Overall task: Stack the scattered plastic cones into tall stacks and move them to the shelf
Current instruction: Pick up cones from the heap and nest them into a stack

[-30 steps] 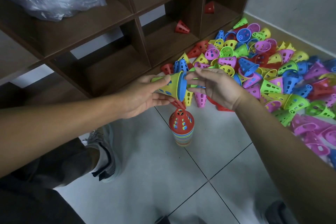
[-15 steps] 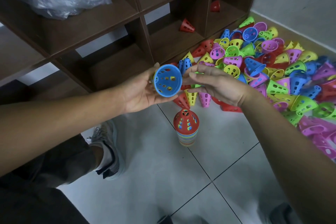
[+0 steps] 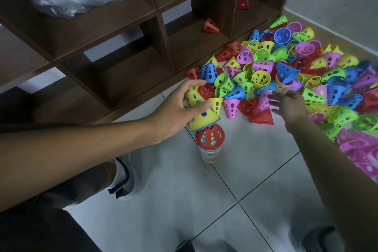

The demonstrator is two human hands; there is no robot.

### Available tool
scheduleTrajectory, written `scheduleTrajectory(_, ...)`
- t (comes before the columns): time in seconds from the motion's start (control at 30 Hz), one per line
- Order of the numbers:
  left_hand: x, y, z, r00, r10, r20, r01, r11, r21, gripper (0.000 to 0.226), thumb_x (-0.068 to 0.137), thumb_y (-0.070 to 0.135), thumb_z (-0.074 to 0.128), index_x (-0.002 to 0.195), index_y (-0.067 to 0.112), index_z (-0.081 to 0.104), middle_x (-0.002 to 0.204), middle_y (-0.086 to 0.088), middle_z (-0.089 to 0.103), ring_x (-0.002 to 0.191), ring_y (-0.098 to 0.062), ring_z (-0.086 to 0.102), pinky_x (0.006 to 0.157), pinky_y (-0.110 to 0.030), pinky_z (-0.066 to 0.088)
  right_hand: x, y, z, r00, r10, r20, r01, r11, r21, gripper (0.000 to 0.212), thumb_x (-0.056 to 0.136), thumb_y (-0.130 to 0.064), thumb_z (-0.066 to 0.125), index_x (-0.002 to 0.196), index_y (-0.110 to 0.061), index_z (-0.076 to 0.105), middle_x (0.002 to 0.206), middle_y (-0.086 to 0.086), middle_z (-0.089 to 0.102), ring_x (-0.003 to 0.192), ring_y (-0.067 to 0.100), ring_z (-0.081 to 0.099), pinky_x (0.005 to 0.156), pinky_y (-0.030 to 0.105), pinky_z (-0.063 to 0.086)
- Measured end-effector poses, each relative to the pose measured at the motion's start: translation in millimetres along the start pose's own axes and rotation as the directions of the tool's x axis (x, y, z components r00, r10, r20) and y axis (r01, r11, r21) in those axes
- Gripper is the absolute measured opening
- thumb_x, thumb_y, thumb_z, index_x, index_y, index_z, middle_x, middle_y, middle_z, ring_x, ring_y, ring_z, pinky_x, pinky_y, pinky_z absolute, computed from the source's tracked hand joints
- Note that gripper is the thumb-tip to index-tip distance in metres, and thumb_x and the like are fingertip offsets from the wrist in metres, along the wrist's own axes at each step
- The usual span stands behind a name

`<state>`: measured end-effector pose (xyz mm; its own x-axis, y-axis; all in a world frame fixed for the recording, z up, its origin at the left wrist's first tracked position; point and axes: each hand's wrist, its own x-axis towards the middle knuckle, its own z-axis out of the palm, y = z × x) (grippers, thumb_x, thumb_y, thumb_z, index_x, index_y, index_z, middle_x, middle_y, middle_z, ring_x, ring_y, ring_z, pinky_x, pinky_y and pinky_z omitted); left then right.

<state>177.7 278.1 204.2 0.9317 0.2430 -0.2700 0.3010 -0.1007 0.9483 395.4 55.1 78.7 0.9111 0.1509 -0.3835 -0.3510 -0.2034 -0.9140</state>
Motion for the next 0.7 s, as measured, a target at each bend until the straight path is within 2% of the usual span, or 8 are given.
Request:
scheduleTrajectory(0.1, -0.8, -2.3, 4.0, 0.996, 0.077, 0.046, -0.081, 0.993, 0.089, 0.058, 0.086, 0.012, 0.078, 0.137, 0.023, 0.052, 0.113, 0.009, 0.068, 0.105, -0.011, 0.069, 0.078, -0.026, 0.058, 12.5, 30.1, -11.9, 0.998, 0.014, -0.062, -0.025, 0.983, -0.18, 0.022, 0.084, -0.031, 0.061, 0.093, -0.012, 0.069, 0.103, 0.008, 0.07, 0.098, 0.029, 0.065, 0.095, 0.051, 0.053)
scheduleTrajectory(0.17, -1.8, -7.9, 7.8, 0.994, 0.083, 0.068, -0.093, 0.983, 0.156, 0.062, 0.08, 0.009, 0.083, 0.135, 0.02, 0.056, 0.117, 0.001, 0.07, 0.107, -0.02, 0.069, 0.086, -0.037, 0.06, 17.1, 50.5, -15.2, 0.998, -0.011, -0.058, -0.009, 0.946, -0.325, 0.023, 0.089, -0.028, 0.064, 0.098, -0.008, 0.07, 0.101, 0.012, 0.068, 0.089, 0.024, 0.059, 0.085, 0.045, 0.054)
scheduleTrajectory(0.23, -2.7, -15.2, 10.8, 0.994, 0.076, 0.078, -0.09, 0.976, 0.199, 0.065, 0.075, 0.009, 0.087, 0.133, 0.019, 0.059, 0.115, 0.0, 0.072, 0.106, -0.023, 0.07, 0.093, -0.046, 0.058, 15.6, 64.5, -15.5, 1.0, -0.002, -0.019, -0.006, 0.917, -0.398, 0.019, 0.092, -0.028, 0.067, 0.108, -0.016, 0.069, 0.11, 0.009, 0.067, 0.084, 0.023, 0.057, 0.077, 0.035, 0.05)
scheduleTrajectory(0.37, -3.8, -27.5, 15.6, 0.992, 0.051, 0.118, -0.085, 0.95, 0.301, 0.07, 0.07, 0.009, 0.09, 0.132, 0.019, 0.06, 0.118, 0.007, 0.073, 0.11, -0.015, 0.069, 0.097, -0.045, 0.054, 8.0, 80.8, -15.1, 0.992, 0.106, 0.065, -0.069, 0.904, -0.422, 0.021, 0.092, -0.019, 0.069, 0.113, -0.018, 0.064, 0.076, 0.002, 0.056, 0.06, 0.018, 0.049, 0.057, 0.028, 0.04)
scheduleTrajectory(0.43, -5.5, -33.9, 19.7, 0.994, 0.021, 0.111, -0.055, 0.948, 0.313, 0.069, 0.069, 0.006, 0.09, 0.13, 0.019, 0.062, 0.119, 0.008, 0.072, 0.109, -0.01, 0.068, 0.097, -0.043, 0.054, 3.6, 85.0, -15.1, 0.989, 0.126, 0.083, -0.08, 0.905, -0.418, 0.023, 0.093, -0.014, 0.068, 0.114, -0.017, 0.061, 0.077, 0.002, 0.055, 0.062, 0.017, 0.049, 0.06, 0.029, 0.041)
scheduleTrajectory(0.53, -6.4, -39.8, 23.4, 0.993, 0.012, 0.115, -0.053, 0.932, 0.36, 0.065, 0.07, 0.01, 0.09, 0.128, 0.024, 0.064, 0.12, 0.014, 0.07, 0.109, -0.004, 0.067, 0.096, -0.04, 0.055, 1.7, 87.8, -16.3, 0.986, 0.134, 0.1, -0.083, 0.912, -0.402, 0.023, 0.093, -0.013, 0.068, 0.115, -0.016, 0.06, 0.091, 0.008, 0.058, 0.074, 0.023, 0.052, 0.073, 0.035, 0.043)
scheduleTrajectory(0.6, -4.3, -39.2, 23.2, 0.991, 0.013, 0.131, -0.06, 0.928, 0.368, 0.065, 0.07, 0.012, 0.091, 0.128, 0.025, 0.063, 0.12, 0.014, 0.07, 0.11, -0.004, 0.066, 0.096, -0.039, 0.056, 4.4, 90.7, -17.9, 0.988, 0.123, 0.092, -0.07, 0.893, -0.445, 0.025, 0.092, -0.017, 0.07, 0.116, -0.013, 0.064, 0.095, 0.011, 0.061, 0.073, 0.023, 0.053, 0.071, 0.035, 0.044)
scheduleTrajectory(0.7, -1.3, -33.6, 20.9, 0.988, 0.007, 0.155, -0.059, 0.941, 0.333, 0.071, 0.069, 0.018, 0.093, 0.131, 0.024, 0.06, 0.122, 0.01, 0.07, 0.111, -0.006, 0.067, 0.098, -0.037, 0.055, 8.1, 93.1, -16.2, 0.99, 0.106, 0.094, -0.05, 0.883, -0.467, 0.03, 0.091, -0.018, 0.071, 0.118, -0.005, 0.069, 0.091, 0.011, 0.061, 0.063, 0.019, 0.05, 0.064, 0.029, 0.042)
